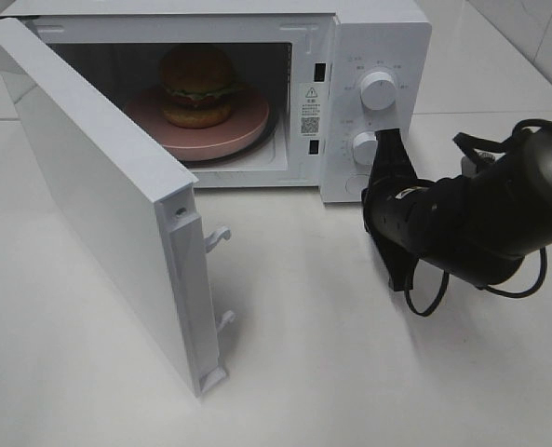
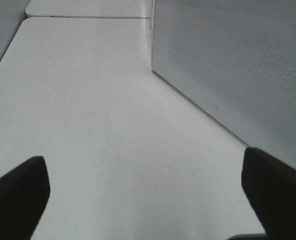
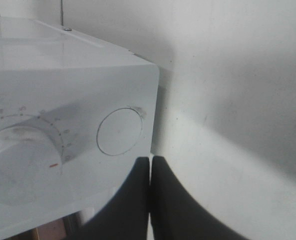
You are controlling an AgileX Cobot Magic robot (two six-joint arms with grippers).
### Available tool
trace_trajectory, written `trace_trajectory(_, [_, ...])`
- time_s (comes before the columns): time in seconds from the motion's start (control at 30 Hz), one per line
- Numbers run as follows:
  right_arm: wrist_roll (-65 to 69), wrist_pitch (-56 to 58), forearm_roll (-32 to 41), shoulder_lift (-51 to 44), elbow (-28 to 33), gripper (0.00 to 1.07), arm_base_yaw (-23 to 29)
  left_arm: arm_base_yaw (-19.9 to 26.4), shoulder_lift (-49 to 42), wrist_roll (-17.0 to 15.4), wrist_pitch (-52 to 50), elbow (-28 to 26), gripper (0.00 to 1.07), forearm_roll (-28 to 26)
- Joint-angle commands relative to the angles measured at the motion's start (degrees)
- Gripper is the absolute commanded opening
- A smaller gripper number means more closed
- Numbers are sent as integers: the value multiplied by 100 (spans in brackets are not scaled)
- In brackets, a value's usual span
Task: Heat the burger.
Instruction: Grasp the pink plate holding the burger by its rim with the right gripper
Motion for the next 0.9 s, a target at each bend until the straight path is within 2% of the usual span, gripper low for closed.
trace_trajectory(0.03, [-453,189,-6,-378,201,0,34,17,-86,-23,-63,6,99,-11])
trace_trajectory(0.13, [-722,298,-6,-550,321,0,34,17,-86,-23,-63,6,99,-11])
trace_trajectory(0.5, [-3243,1467,6,-1398,516,0,17,17,-86,-23,-63,6,99,-11])
trace_trajectory(0.6, [-3879,1822,6,-1541,516,0,-74,17,-86,-23,-63,6,99,-11])
trace_trajectory(0.67, [-4939,2498,-40,-1730,516,0,-344,17,-86,-23,-63,6,99,-11])
trace_trajectory(0.77, [-5157,2624,-40,-1770,516,0,-390,17,-86,-23,-63,6,99,-11])
trace_trajectory(0.83, [-6033,3260,-40,-1902,516,0,-596,17,-86,-23,-63,6,99,-11])
trace_trajectory(0.9, [-6205,3426,-57,-1919,516,0,-647,17,-86,-23,-63,6,99,-11])
